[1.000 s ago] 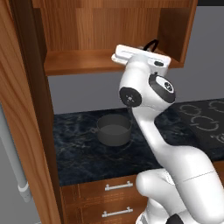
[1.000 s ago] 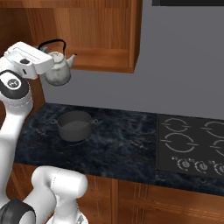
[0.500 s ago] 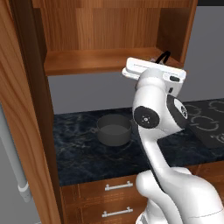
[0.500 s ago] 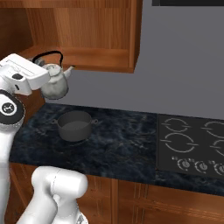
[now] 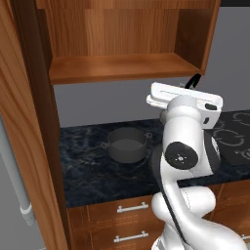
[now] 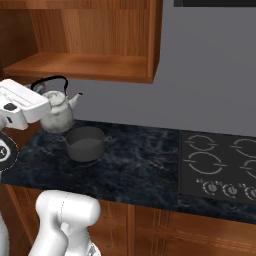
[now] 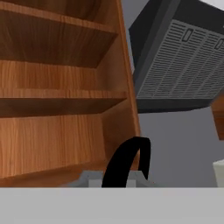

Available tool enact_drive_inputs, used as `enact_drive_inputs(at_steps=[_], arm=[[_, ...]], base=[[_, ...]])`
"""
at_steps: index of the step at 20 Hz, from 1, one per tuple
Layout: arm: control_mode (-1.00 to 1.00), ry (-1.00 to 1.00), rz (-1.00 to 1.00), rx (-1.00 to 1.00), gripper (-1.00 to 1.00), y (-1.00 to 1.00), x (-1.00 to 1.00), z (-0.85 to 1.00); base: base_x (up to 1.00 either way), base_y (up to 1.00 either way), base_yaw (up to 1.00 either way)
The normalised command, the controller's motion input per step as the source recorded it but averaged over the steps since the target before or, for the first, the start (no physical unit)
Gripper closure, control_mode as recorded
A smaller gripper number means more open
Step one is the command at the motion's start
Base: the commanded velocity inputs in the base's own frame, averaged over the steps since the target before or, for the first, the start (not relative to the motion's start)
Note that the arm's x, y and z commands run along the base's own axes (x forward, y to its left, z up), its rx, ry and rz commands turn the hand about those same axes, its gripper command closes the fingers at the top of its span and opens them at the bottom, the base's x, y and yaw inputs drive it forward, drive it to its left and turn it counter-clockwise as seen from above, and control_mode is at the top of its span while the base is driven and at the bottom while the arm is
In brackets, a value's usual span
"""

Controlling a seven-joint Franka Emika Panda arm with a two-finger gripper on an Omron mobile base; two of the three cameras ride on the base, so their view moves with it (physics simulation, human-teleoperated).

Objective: Pick the kettle from the cabinet and place it on a stove burner. Then pick the pot from the counter and place it on another stove burner. Finally, turn both burners on.

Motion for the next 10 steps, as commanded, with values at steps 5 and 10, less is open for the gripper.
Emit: enact_drive_inputs(at_steps=[5, 10], arm=[[-1.00, 0.07, -0.06, 0.00, 1.00, -0.04, -0.46, -0.18], [-1.00, 0.03, -0.11, 0.00, 1.00, -0.10, -0.47, -0.10]], base=[[0.00, 0.00, 0.00], [0.00, 0.00, 0.00]])
